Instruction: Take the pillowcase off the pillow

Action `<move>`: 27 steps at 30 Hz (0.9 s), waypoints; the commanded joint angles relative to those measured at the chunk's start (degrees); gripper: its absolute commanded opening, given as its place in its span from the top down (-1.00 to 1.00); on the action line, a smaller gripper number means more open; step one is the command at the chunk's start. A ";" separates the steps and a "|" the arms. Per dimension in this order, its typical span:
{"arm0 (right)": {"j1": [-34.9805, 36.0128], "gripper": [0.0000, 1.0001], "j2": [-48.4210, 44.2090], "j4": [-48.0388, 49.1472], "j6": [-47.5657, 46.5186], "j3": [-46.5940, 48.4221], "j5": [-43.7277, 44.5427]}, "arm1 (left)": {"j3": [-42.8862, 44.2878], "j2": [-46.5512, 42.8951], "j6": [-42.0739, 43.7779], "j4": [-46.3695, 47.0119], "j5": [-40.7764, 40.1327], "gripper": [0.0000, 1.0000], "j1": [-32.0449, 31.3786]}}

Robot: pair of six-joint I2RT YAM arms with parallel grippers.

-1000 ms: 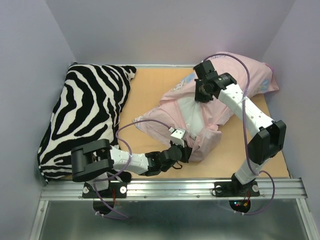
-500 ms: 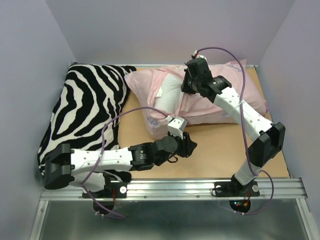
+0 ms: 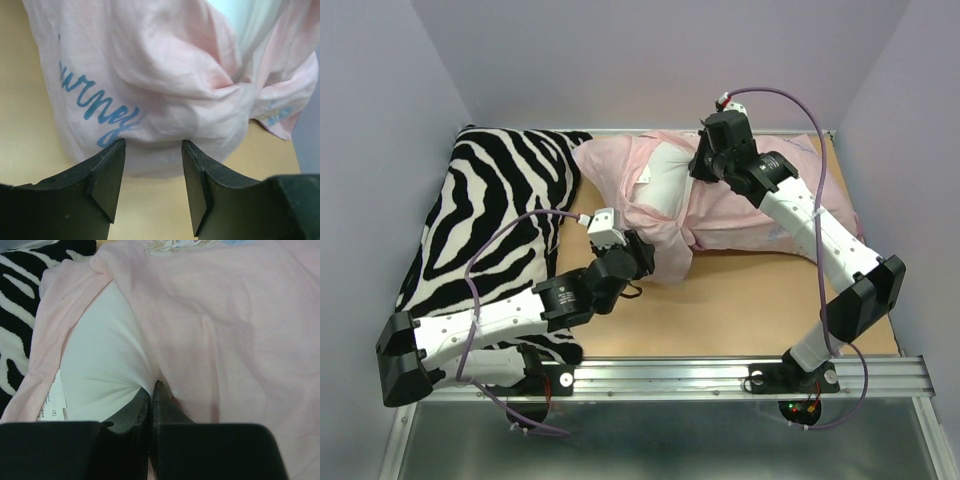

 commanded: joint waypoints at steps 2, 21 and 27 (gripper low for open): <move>-0.15 0.99 -4.27 6.28 0.77 2.72 1.02 | -1.66 -2.83 7.66 6.35 0.23 -0.20 1.32; -0.15 0.99 -2.42 4.26 -0.64 7.81 3.56 | -7.62 1.30 9.80 17.44 6.65 1.00 6.07; -0.23 0.99 -2.07 2.50 -1.78 13.26 5.68 | -15.09 1.39 0.83 15.68 6.56 1.00 9.22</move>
